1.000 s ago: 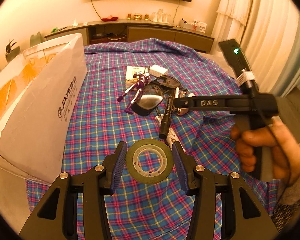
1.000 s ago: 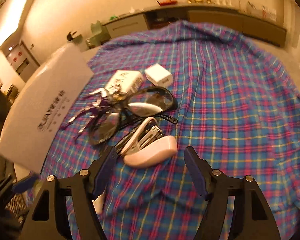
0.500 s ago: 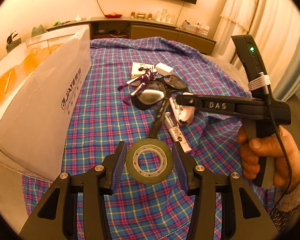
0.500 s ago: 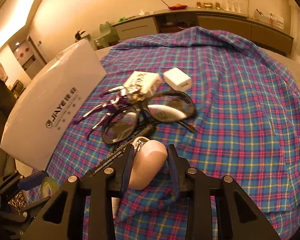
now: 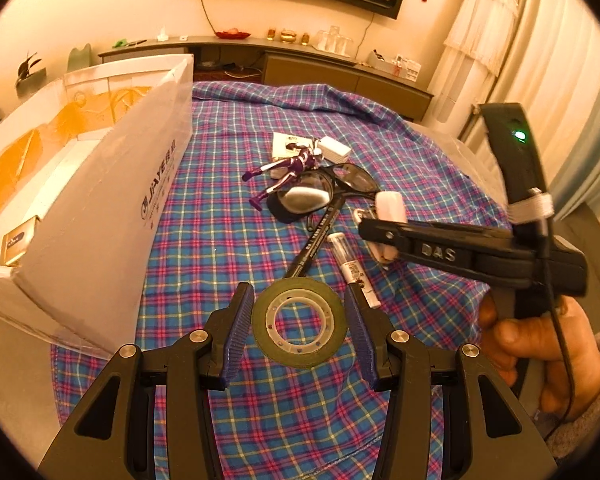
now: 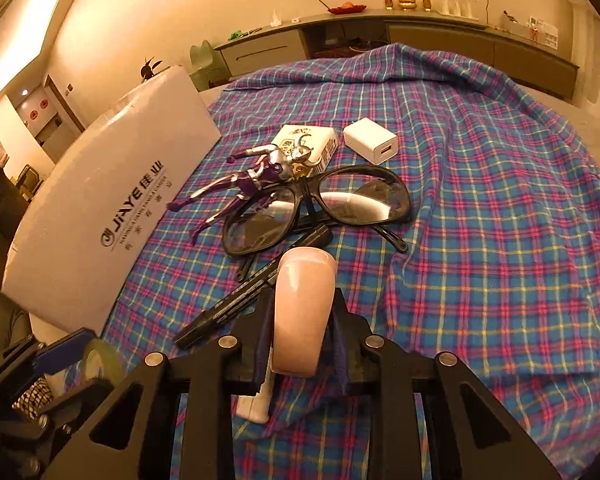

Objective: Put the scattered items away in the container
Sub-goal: 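Lift the tape roll with the left tool while the right tool lifts the stapler, then carry the tape roll and stapler over the cardboard box with both tools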

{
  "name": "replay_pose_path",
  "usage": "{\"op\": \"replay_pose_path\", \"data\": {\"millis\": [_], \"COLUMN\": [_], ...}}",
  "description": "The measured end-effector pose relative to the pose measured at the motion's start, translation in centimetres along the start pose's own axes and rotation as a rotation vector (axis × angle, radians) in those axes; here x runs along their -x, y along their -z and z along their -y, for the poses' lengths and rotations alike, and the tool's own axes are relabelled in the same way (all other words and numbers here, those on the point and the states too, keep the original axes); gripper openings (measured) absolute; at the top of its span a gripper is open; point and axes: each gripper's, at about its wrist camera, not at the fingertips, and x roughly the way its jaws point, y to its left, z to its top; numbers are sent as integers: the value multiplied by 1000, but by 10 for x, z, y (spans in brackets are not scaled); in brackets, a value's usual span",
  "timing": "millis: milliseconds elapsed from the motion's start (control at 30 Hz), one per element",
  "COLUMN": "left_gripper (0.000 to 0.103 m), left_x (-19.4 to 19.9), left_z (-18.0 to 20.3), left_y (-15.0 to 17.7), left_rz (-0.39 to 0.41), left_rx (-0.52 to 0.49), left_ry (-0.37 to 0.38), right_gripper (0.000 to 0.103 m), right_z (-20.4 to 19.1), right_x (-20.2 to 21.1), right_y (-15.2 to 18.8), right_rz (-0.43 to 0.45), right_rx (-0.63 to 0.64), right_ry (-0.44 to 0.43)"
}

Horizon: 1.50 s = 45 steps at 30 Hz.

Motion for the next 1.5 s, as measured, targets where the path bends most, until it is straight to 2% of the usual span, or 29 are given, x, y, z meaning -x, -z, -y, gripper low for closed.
{"op": "replay_pose_path", "data": {"millis": [400,867,1500], "left_gripper": [49,49,49], "left_x": [39,78,111], "left_z": [-2,-9,-54], "left_y": [-3,0,-12], "left_rz": [22,61,134], "left_rx": [20,42,107], "left_ry": [-14,-5,-6], "right_gripper": [28,28,28], "right_z": [-21,-68,-140], "right_x": [54,100,128], "right_y": [26,48,33], "right_rz": [37,72,114], "right_rx": [35,98,226], "right_ry": [-7,-49,-98]}}
